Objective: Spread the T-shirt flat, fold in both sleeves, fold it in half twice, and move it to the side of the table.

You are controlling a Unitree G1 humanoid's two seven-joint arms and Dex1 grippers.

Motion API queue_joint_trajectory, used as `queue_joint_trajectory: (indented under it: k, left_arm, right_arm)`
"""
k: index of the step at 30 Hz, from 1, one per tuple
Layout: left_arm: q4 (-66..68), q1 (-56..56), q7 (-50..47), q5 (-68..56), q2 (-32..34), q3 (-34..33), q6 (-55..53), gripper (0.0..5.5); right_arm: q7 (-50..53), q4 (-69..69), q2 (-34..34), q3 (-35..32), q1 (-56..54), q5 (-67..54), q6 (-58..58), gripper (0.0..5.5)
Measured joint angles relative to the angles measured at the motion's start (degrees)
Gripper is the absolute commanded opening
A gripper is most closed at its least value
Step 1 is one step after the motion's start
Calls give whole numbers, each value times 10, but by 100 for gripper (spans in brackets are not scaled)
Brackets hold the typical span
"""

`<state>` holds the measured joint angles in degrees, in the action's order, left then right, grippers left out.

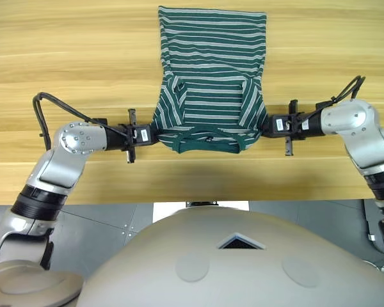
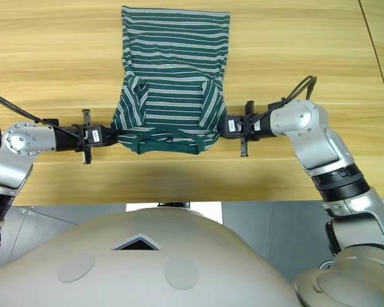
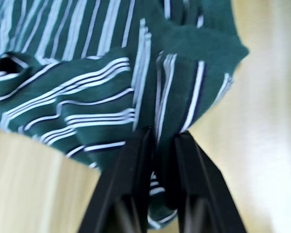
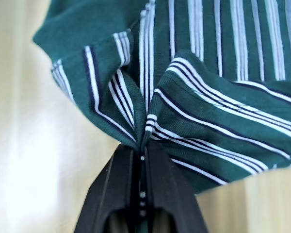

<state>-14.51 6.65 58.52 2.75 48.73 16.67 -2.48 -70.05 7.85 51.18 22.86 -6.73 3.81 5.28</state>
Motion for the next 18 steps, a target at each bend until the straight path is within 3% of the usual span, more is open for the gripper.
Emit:
queue_joint_trajectory:
  k: [4,8,11,14,18]
  left_arm:
    - [-123,88,13,-26,42,-34,-12,0]
    - [-248,196,24,-68,86,-115,-31,0]
    - [-289,209,29,-104,91,-156,-48,0]
    - [-280,134,34,-133,86,-152,-73,0]
    - [-120,-102,20,-137,7,-103,-111,0]
  right_arm:
    - [-68,52,67,-24,36,-42,-50,8]
    - [-104,92,145,-79,90,-81,-81,8]
    - [-115,104,164,-108,99,-102,-84,8]
    - [-120,82,161,-116,67,-108,-82,8]
    - [-160,-16,119,-91,-68,-106,-64,8]
